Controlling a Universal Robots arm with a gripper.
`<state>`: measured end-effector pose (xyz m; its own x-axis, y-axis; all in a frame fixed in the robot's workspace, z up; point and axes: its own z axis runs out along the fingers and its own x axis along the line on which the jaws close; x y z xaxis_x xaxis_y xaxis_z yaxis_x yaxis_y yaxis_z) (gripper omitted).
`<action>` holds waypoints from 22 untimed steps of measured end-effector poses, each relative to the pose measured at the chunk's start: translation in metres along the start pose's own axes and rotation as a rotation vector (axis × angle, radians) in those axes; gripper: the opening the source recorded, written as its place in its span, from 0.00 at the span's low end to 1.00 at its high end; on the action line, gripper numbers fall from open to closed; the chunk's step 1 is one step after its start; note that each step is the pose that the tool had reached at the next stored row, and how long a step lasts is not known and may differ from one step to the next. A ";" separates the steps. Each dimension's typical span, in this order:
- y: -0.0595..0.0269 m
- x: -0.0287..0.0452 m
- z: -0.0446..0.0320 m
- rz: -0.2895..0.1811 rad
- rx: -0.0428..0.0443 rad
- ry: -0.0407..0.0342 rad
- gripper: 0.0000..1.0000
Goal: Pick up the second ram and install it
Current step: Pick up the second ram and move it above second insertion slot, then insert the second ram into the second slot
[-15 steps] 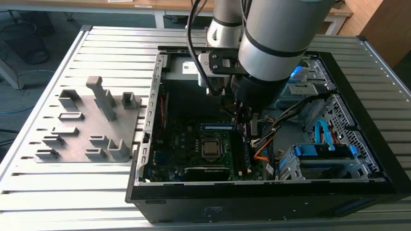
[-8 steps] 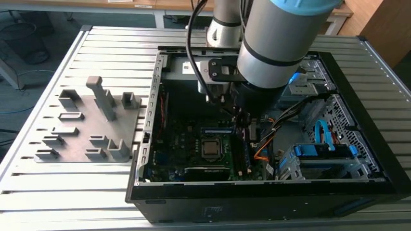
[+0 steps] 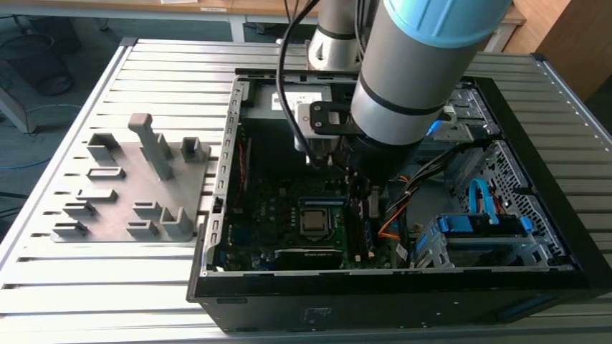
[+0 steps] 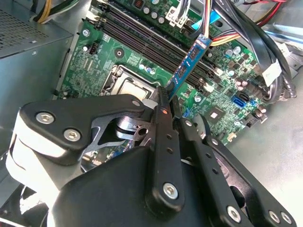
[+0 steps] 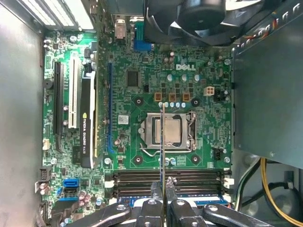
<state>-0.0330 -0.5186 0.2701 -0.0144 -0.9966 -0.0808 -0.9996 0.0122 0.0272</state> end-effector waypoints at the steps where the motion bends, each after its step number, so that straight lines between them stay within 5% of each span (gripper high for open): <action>1: 0.0000 0.0002 0.0005 0.000 0.0000 0.0001 0.14; 15: -0.0001 0.0002 0.0012 0.008 0.0007 0.0000 0.14; 22: -0.0001 0.0002 0.0013 0.115 0.0094 -0.0029 0.14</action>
<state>-0.0330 -0.5187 0.2688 -0.1295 -0.9883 -0.0806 -0.9914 0.1277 0.0272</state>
